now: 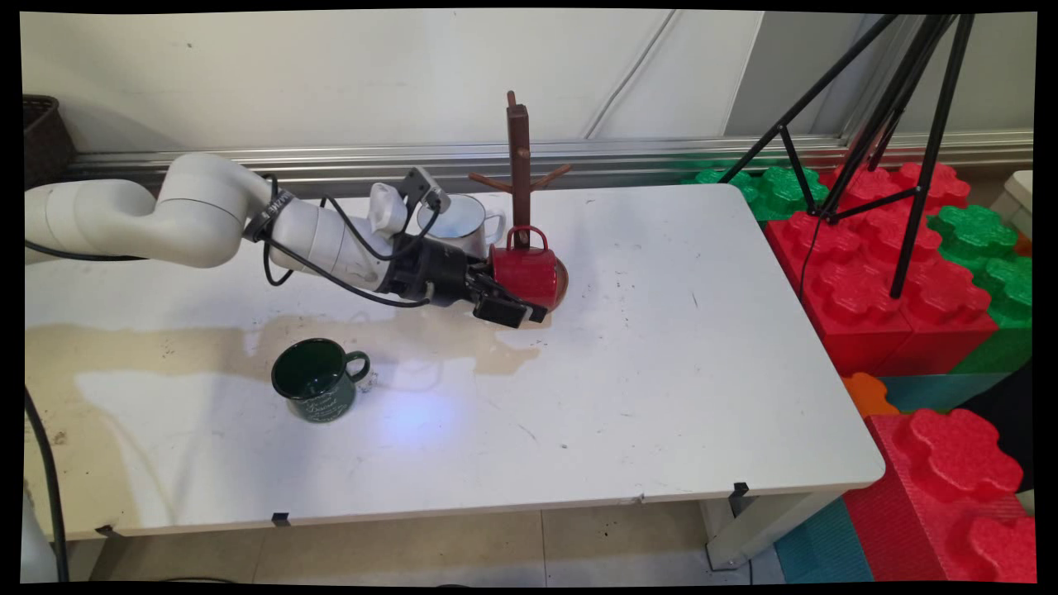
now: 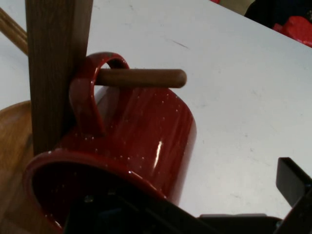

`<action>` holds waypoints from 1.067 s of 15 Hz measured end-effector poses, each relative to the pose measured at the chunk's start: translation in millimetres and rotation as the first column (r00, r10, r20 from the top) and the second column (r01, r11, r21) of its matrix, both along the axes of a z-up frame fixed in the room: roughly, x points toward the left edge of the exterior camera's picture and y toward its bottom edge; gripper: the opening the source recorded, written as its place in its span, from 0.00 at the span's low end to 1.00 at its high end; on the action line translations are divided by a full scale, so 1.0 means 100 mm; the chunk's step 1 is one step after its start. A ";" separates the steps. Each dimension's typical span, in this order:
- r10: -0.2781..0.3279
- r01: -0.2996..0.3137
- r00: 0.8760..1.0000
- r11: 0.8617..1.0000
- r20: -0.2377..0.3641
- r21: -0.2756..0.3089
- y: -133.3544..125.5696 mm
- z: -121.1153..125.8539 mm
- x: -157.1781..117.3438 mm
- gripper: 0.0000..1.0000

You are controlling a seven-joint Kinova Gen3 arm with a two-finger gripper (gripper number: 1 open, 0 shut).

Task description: Pick up the red mug from the rack, then place the picked object on the table

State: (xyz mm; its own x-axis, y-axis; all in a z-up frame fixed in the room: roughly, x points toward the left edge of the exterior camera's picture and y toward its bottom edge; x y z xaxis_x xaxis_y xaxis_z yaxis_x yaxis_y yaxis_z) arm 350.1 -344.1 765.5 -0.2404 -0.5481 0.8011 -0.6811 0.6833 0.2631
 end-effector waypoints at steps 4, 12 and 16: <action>0.001 -0.001 1.000 1.000 0.005 -0.002 -0.01 -0.02 0.00 0.00; -0.010 0.010 1.000 1.000 0.011 -0.017 0.08 0.02 0.05 0.00; -0.027 0.027 1.000 0.999 0.009 -0.028 0.15 0.07 0.06 0.00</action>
State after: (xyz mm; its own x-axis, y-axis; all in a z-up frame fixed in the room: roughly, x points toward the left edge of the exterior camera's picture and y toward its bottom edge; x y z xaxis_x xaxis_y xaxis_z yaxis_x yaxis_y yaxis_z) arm 355.6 -329.3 772.8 -0.2615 -0.5190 0.8138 -0.6644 0.7084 0.2383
